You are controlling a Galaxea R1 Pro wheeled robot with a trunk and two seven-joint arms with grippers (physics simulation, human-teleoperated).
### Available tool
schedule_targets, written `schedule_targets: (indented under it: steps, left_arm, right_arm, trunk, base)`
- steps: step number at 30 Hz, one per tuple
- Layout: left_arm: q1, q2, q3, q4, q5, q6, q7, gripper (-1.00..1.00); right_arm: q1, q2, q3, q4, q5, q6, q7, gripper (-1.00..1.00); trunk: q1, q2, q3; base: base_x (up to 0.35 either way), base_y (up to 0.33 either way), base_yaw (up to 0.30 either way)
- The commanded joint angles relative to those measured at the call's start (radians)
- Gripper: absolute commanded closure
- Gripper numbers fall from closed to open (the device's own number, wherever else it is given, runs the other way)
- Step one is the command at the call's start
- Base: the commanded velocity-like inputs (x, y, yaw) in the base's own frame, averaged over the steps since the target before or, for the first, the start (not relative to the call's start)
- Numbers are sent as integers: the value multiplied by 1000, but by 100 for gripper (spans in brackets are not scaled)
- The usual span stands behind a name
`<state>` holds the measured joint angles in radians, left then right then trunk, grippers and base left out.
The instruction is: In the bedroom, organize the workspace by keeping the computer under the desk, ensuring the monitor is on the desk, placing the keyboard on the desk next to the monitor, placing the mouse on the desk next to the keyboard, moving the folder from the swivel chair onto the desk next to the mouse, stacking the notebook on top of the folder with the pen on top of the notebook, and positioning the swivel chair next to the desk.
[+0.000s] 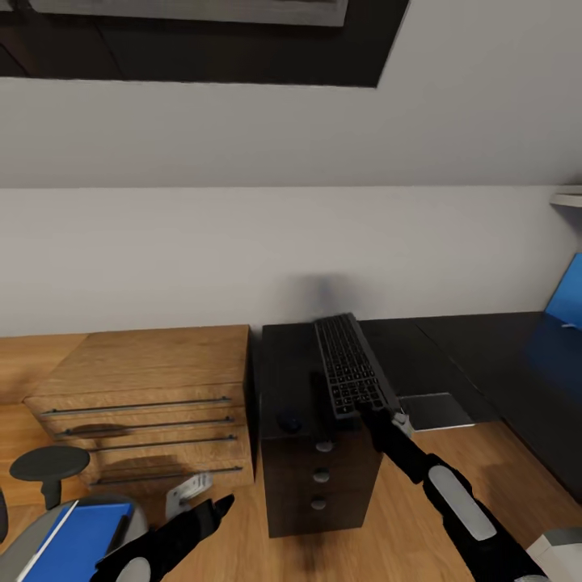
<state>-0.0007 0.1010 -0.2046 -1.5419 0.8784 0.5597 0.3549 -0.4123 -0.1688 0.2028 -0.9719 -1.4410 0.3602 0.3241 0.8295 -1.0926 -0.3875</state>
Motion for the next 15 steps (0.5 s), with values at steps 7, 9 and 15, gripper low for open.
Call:
schedule_targets:
  steps: [7, 9, 15]
  left_arm:
    - [1, 1, -69, 61, -189, -14, 11, -100]
    - [2, -1, -76, 107, -206, -50, 11, -100]
    - [2, 2, -150, 195, -244, -261, 12, -100]
  right_arm:
    - [11, -93, -64, -371, -223, 237, -444, 100]
    - [20, -94, -64, -378, -223, 249, -472, 100]
    - [44, -100, -66, -374, -222, 283, -495, 100]
  trunk:
    - [-27, 49, 21]
    - [-34, 63, 27]
    - [-57, 105, 46]
  base:
    - [0, 0, 0]
    - [0, 0, 0]
    - [0, 0, 0]
